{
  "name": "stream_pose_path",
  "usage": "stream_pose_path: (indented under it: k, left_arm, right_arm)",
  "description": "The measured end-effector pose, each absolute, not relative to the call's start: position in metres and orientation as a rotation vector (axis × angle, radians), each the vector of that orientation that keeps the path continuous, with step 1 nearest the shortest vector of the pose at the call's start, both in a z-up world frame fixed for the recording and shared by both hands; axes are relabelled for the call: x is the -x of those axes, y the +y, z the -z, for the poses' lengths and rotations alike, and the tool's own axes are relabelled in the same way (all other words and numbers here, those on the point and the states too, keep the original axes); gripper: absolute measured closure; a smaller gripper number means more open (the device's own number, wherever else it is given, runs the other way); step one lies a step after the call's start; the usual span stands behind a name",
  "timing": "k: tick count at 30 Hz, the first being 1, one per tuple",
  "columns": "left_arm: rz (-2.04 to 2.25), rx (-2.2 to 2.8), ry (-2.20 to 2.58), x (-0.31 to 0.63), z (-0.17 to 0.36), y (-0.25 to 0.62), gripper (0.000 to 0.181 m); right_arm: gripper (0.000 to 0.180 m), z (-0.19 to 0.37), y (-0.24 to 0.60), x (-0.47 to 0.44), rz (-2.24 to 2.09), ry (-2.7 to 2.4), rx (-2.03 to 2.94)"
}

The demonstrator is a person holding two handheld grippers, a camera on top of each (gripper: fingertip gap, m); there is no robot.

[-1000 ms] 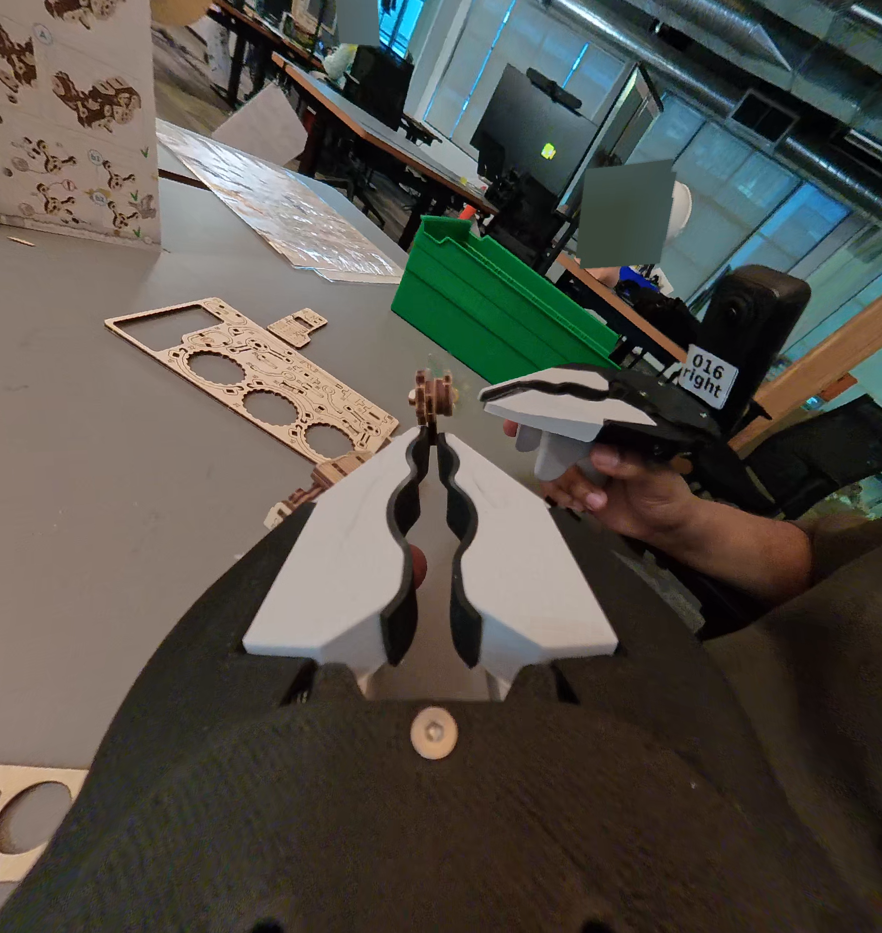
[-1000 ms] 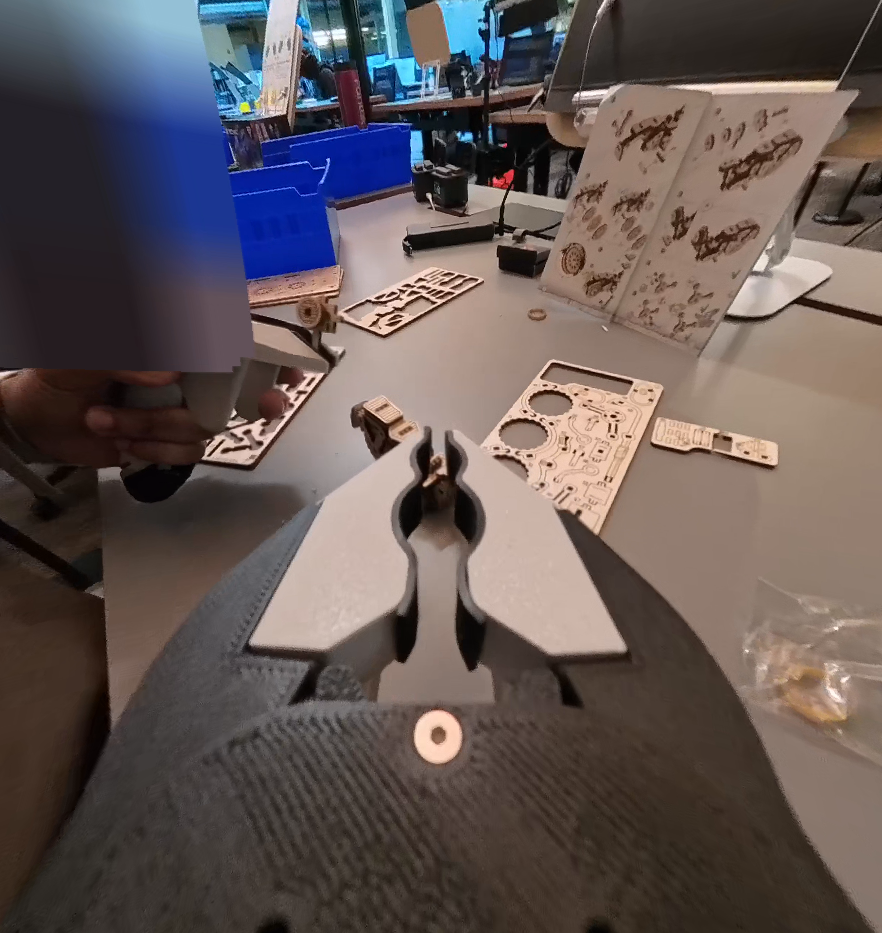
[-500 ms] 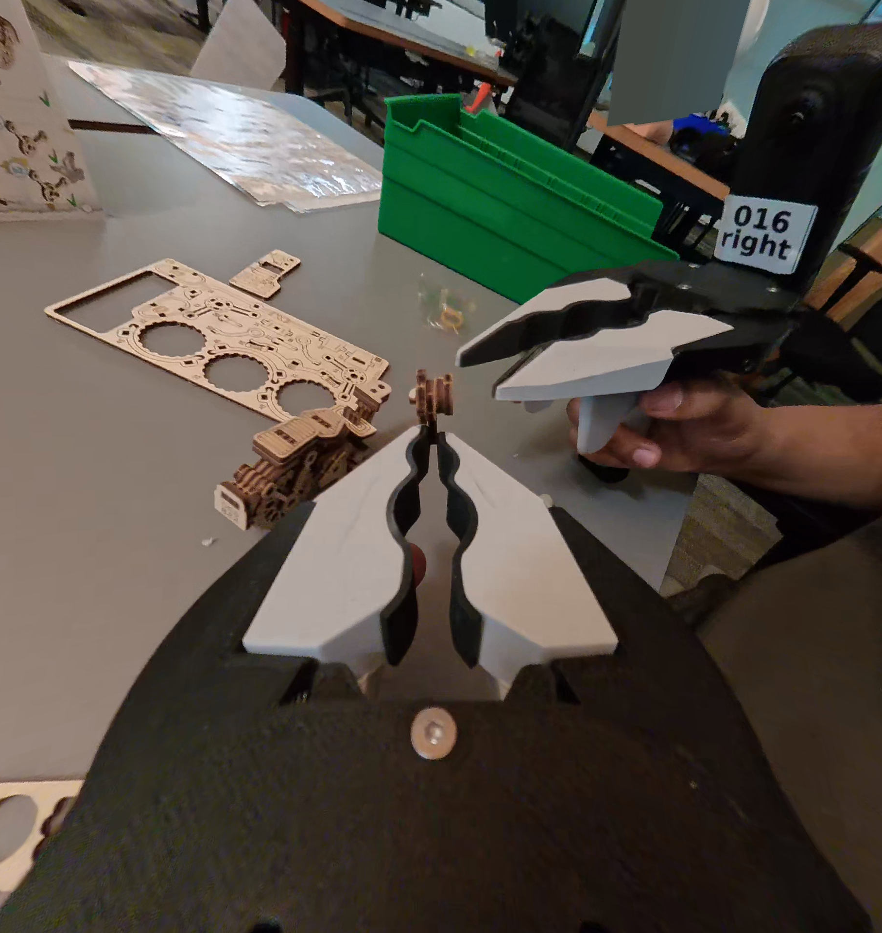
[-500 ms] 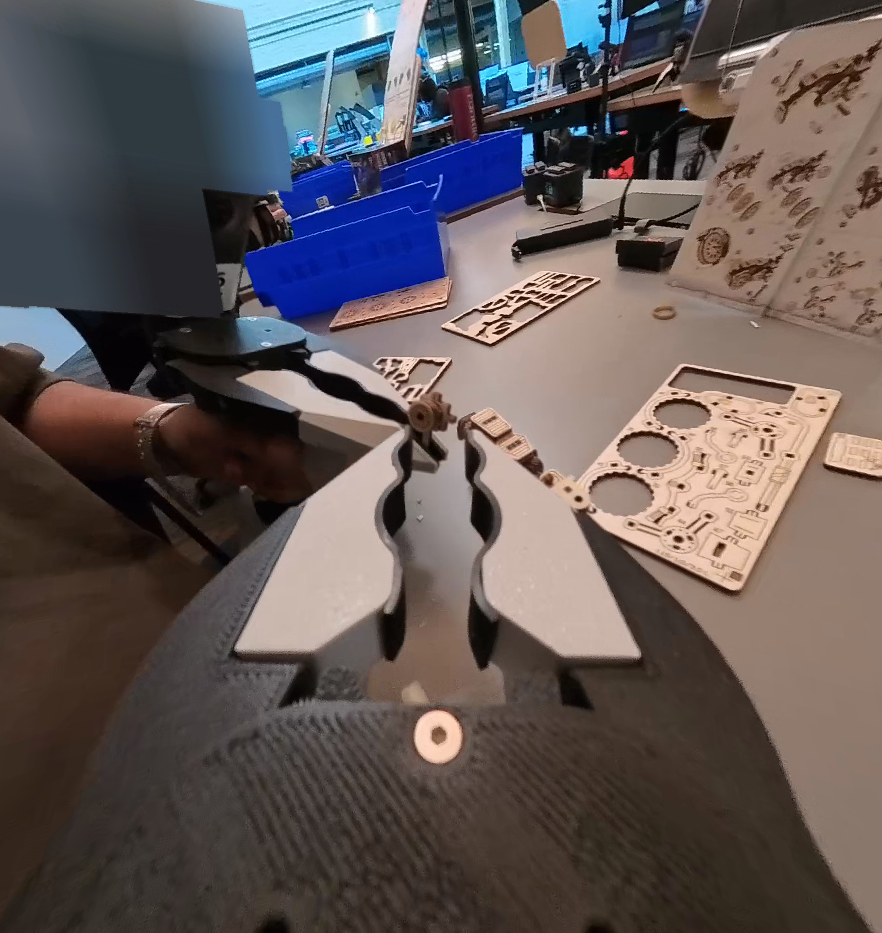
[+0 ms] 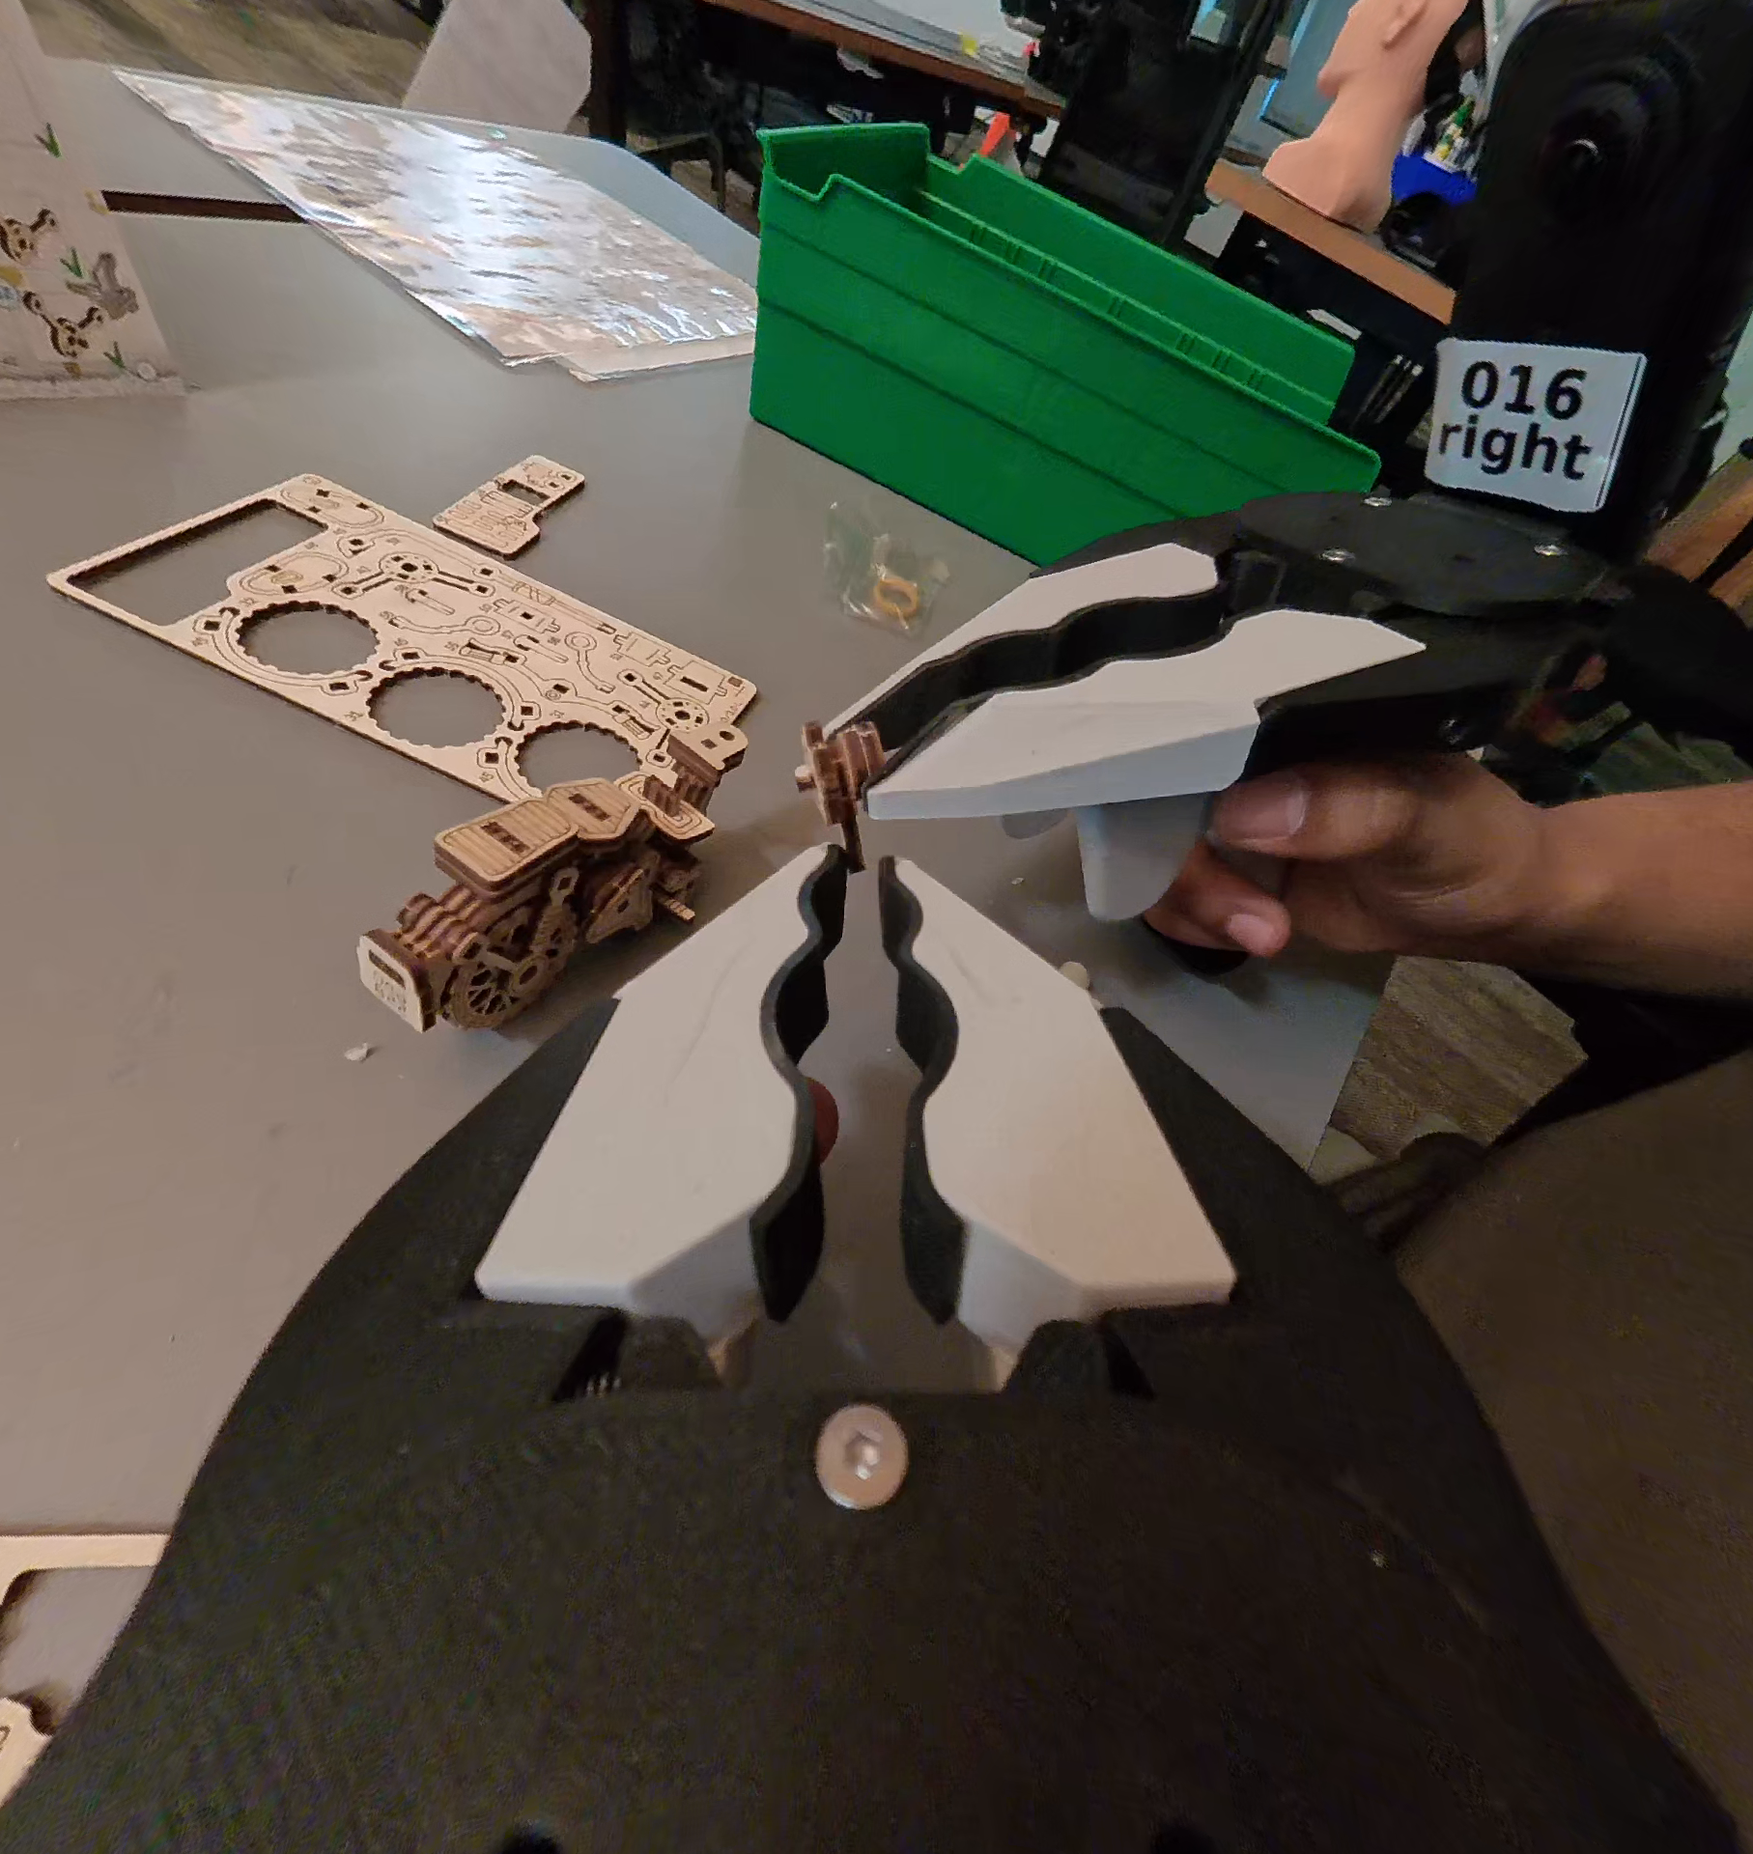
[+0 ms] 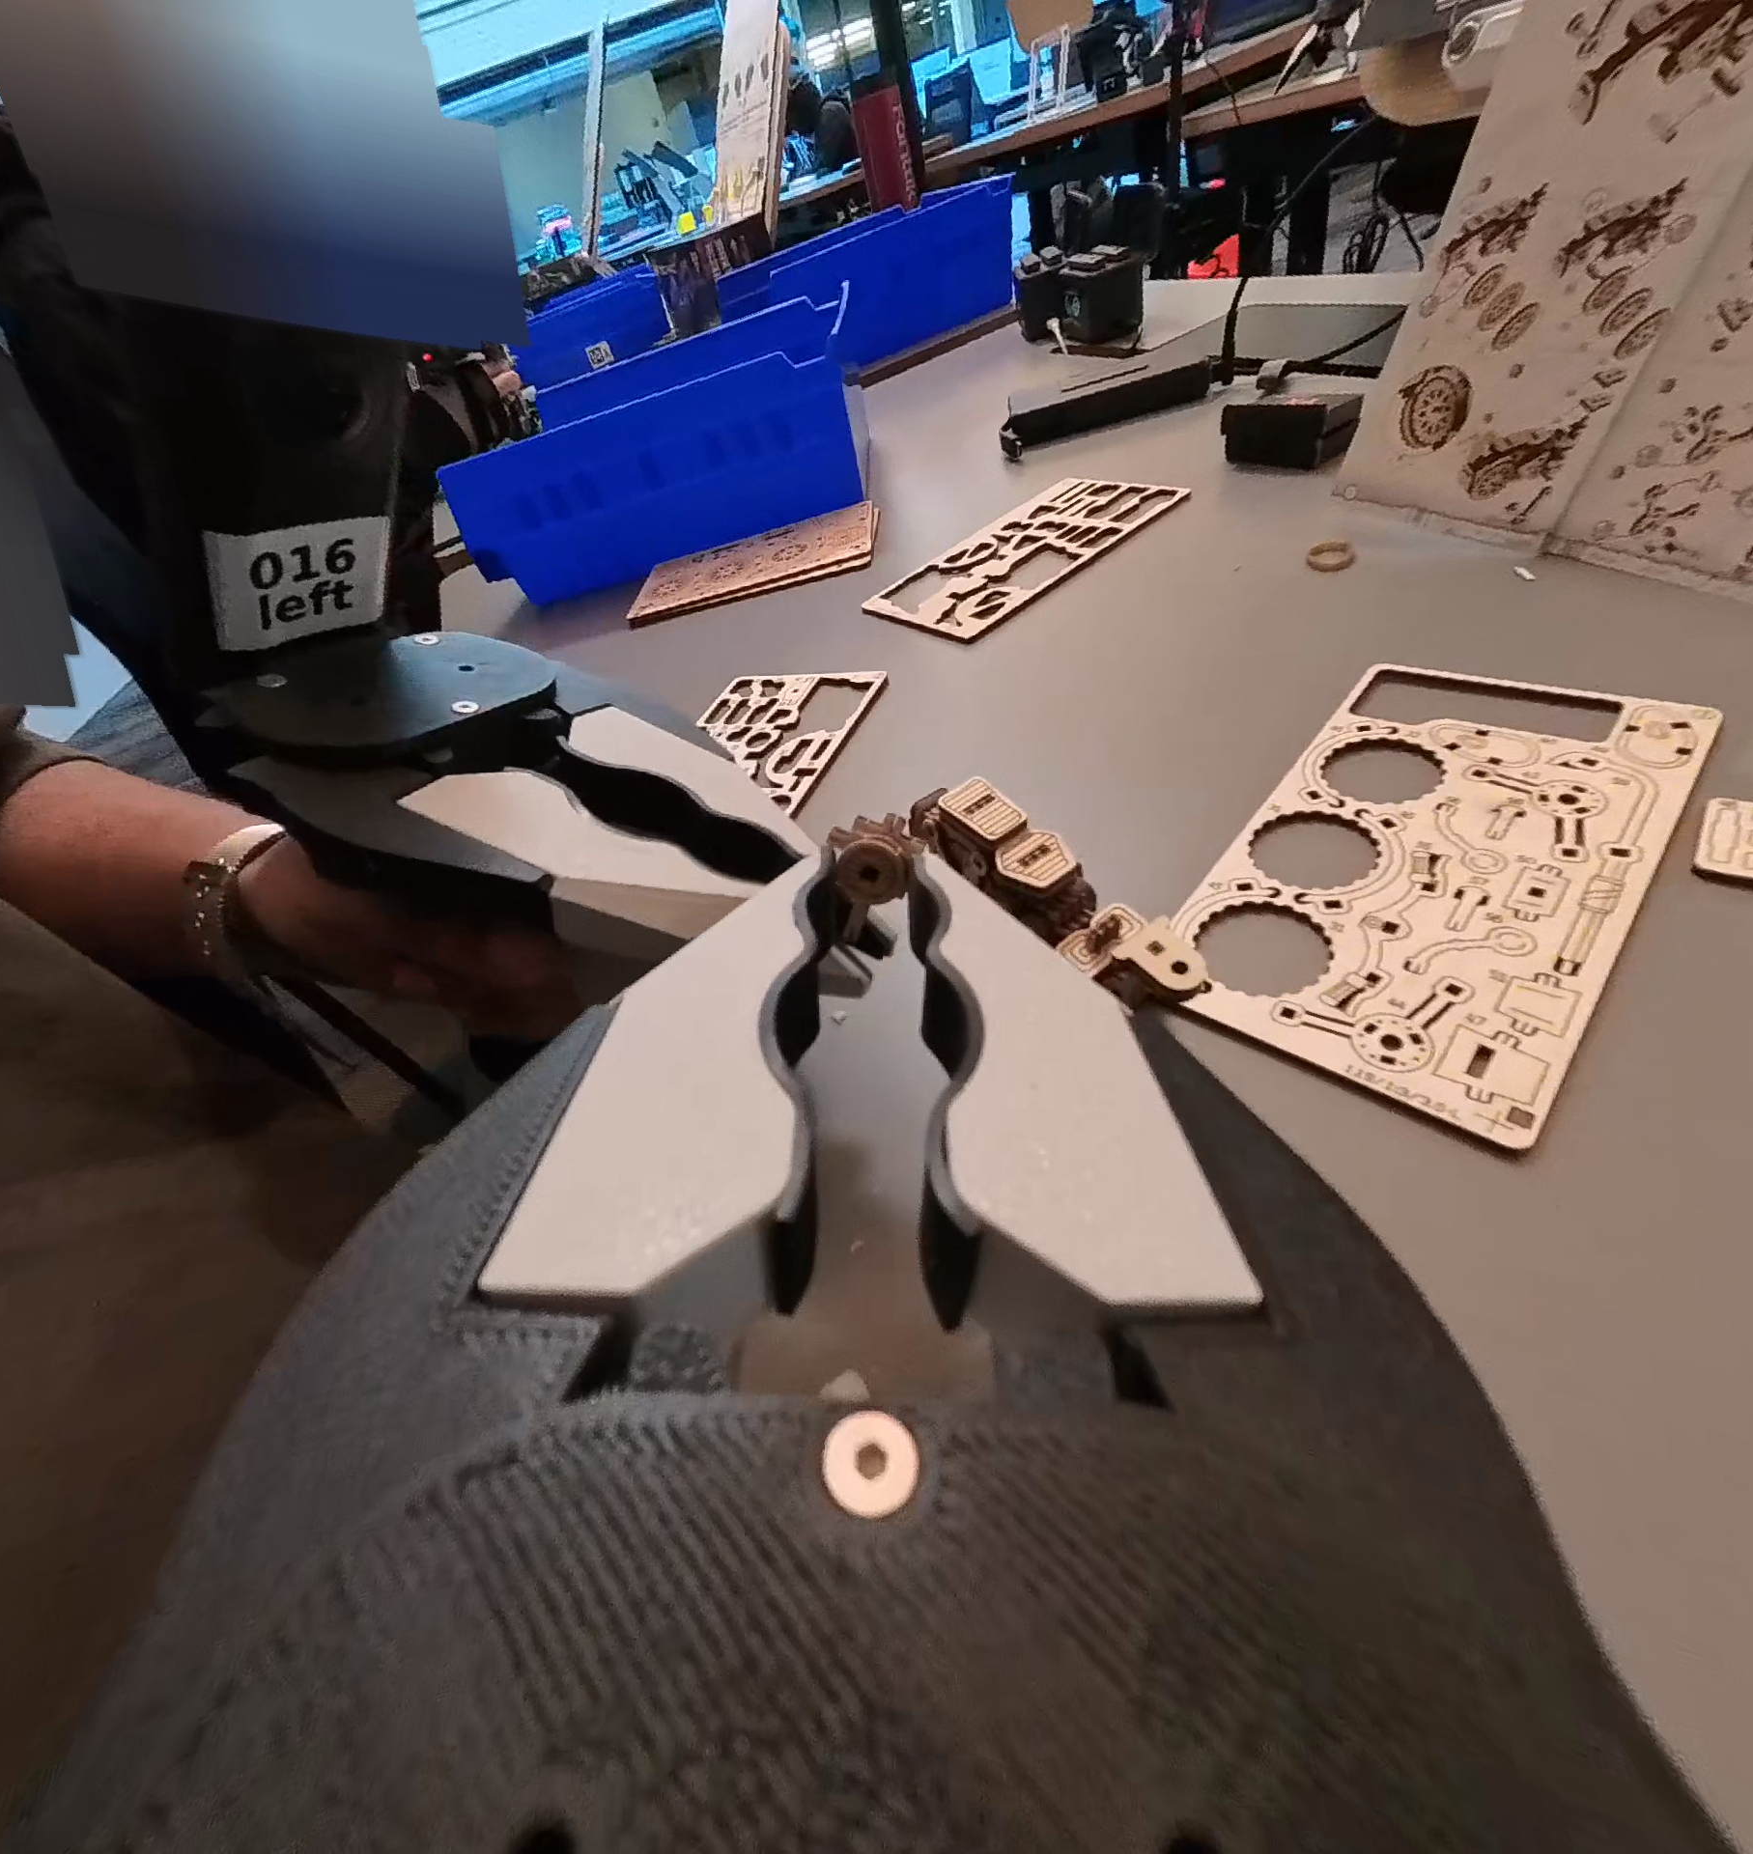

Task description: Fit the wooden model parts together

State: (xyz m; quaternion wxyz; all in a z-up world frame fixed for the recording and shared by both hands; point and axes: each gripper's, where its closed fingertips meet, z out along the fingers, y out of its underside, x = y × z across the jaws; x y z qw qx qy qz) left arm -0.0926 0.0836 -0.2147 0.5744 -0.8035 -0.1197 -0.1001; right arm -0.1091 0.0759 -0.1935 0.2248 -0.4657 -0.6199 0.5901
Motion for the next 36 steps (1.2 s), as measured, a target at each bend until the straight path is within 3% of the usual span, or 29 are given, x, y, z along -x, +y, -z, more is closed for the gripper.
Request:
stream_pose_path:
  k: [10, 25, 36]
  left_arm:
    - [0.456, 1.827, -0.34, 0.088, 0.209, 0.084, 0.146]
    - [0.683, 1.774, -0.379, 0.081, 0.204, 0.083, 0.144]
    - [0.737, 1.778, -0.369, 0.075, 0.205, 0.083, 0.148]
  right_arm:
    - [0.168, 0.193, 0.08, 0.106, -1.604, -1.744, 1.224]
    - [0.168, 0.171, 0.079, 0.096, -1.94, -1.692, 1.187]
    - [0.168, 0.178, 0.066, 0.093, -1.881, -1.782, 1.124]
